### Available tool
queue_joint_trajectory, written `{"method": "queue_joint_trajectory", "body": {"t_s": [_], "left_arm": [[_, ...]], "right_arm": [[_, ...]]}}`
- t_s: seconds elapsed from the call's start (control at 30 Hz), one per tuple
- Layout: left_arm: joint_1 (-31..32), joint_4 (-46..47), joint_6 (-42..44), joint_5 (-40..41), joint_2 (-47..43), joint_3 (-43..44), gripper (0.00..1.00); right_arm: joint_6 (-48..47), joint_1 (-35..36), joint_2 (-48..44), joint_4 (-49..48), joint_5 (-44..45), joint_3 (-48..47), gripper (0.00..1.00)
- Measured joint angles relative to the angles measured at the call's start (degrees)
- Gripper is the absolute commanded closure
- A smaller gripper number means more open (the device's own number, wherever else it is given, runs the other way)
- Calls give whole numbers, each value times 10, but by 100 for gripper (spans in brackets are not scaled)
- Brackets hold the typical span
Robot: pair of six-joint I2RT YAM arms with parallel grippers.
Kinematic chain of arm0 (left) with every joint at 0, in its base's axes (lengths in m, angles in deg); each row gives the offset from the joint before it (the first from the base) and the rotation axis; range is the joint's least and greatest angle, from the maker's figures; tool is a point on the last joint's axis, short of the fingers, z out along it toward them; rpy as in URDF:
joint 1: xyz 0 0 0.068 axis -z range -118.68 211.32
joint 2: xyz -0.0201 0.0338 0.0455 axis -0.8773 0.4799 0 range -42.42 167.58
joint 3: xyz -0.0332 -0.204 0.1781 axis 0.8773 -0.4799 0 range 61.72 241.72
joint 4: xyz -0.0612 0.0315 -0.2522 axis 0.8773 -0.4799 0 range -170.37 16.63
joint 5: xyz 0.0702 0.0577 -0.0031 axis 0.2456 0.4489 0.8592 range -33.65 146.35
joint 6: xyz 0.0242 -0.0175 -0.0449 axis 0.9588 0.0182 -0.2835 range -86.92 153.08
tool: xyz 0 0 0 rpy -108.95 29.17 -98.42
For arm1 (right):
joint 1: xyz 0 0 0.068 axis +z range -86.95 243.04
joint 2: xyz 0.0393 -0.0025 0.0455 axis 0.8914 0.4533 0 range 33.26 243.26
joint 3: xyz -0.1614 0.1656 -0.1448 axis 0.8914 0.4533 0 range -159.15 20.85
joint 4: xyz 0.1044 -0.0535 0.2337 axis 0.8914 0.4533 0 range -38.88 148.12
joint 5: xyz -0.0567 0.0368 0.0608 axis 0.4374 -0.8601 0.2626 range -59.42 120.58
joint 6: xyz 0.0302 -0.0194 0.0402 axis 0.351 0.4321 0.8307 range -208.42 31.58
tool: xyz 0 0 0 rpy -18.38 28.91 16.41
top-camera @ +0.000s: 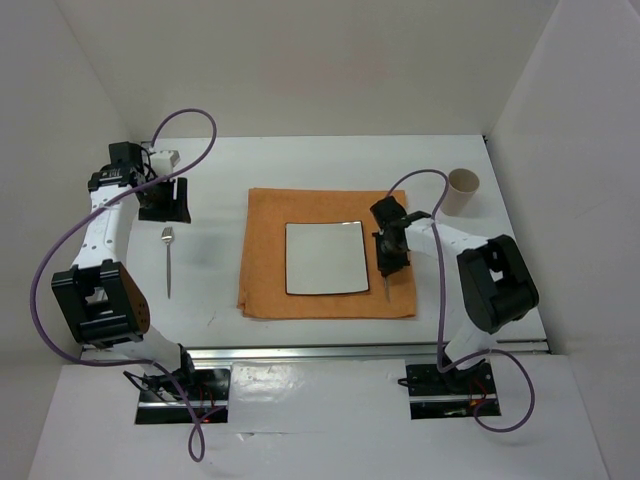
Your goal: Set the dinner table for one person
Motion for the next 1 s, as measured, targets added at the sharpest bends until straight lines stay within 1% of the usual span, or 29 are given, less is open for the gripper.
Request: {"method": "queue_joint_trajectory", "body": {"t_s": [0.5, 0.53, 0.6, 0.67, 0.87, 1.0], "left_arm": [[0, 0, 1, 0, 3, -3, 28], [0, 0, 1, 0, 3, -5, 28], [0, 0, 1, 0, 3, -9, 28], [0, -1, 1, 0, 4, -11, 28], [0, 0, 2, 0, 4, -12, 28], [0, 0, 2, 0, 4, -13, 28]], "right_arm": [[9, -21, 25, 1, -16, -26, 99], [9, -23, 27, 2, -17, -29, 90], [10, -26, 30, 1, -22, -33, 66], [9, -28, 34, -2, -28, -37, 48], [5, -29, 24, -5, -40, -40, 48], [6, -29, -28, -5, -55, -36, 52]]}}
